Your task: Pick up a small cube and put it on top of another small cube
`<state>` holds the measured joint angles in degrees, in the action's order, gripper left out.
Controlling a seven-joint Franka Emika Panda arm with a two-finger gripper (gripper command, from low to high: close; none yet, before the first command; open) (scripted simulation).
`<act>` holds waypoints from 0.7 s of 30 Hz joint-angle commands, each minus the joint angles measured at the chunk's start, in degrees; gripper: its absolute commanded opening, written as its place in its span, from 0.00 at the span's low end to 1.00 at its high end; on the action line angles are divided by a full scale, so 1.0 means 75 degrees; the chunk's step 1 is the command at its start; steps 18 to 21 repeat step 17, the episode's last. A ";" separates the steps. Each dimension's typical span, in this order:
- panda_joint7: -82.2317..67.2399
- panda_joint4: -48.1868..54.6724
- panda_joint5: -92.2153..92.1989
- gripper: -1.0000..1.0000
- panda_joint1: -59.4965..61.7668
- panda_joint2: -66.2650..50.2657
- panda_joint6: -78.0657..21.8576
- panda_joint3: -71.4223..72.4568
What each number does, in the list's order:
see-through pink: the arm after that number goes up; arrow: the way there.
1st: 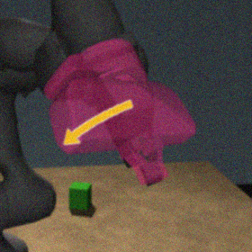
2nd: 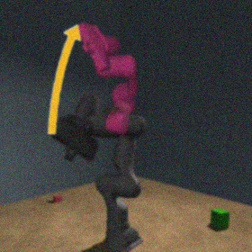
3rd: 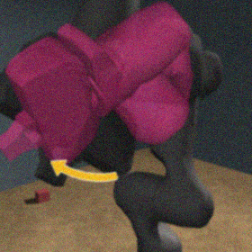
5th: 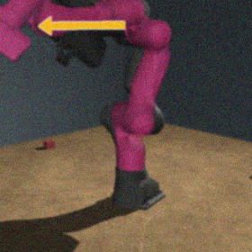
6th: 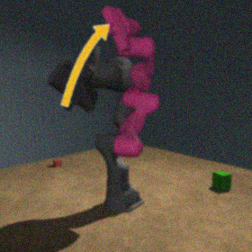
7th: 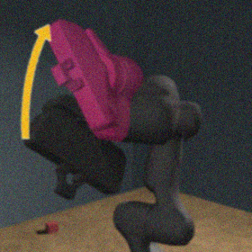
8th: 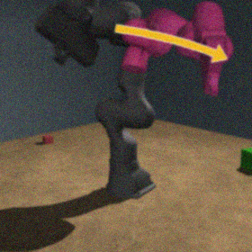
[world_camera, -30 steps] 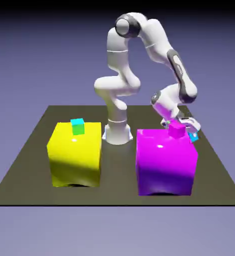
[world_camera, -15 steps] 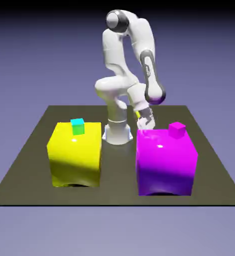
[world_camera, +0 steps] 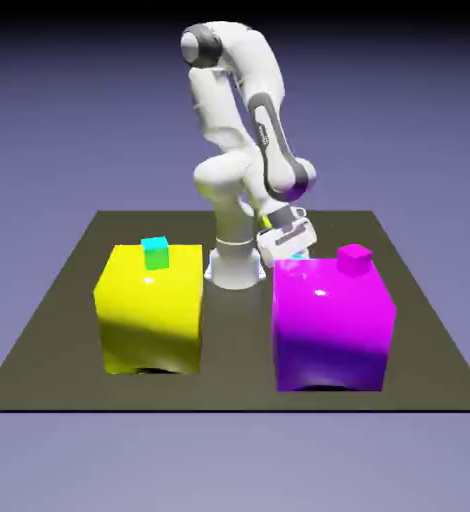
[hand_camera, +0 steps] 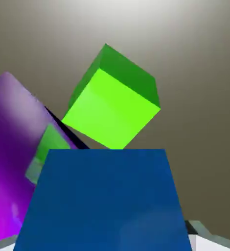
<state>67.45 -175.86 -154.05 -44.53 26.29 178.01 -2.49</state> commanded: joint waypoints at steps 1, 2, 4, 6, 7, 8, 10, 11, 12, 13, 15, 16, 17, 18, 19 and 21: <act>-0.0007 0.0000 -0.0007 0.00 -0.0001 0.0000 -0.0002 0.0000; -0.0120 0.0057 -0.0099 0.00 0.0276 -0.0216 -0.0169 0.0244; -0.0347 0.0171 -0.0281 0.00 0.0829 -0.0649 -0.0504 0.0733; -0.0574 0.0286 -0.0464 0.00 0.1382 -0.1081 -0.0838 0.1222; -0.0688 0.0343 -0.0555 0.00 0.1659 -0.1297 -0.1005 0.1467; -0.0801 0.0400 -0.0646 0.00 0.1936 -0.1514 -0.1172 0.1711; -0.1028 0.0515 -0.0829 0.00 0.2489 -0.1946 -0.1506 0.2200; -0.1142 0.0572 -0.0920 0.00 0.2766 -0.2162 -0.1674 0.2445; -0.1256 0.0629 -0.1012 0.00 0.3042 -0.2379 -0.1841 0.2689; -0.1369 0.0686 -0.1103 0.00 0.3319 -0.2595 -0.2008 0.2934; -0.1487 0.0745 -0.1197 0.00 0.3605 -0.2819 -0.2181 0.3187; -0.1487 0.0745 -0.1197 1.00 0.3605 -0.2819 -0.2181 0.3187; -0.1487 0.0745 -0.1197 1.00 0.3605 -0.2819 -0.2181 0.3187; -0.1487 0.0745 -0.1197 1.00 0.3605 -0.2819 -0.2181 0.3187; -0.1487 0.0745 -0.1197 1.00 0.3605 -0.2819 -0.2181 0.3187; -0.1487 0.0745 -0.1197 1.00 0.3605 -0.2819 -0.2181 0.3187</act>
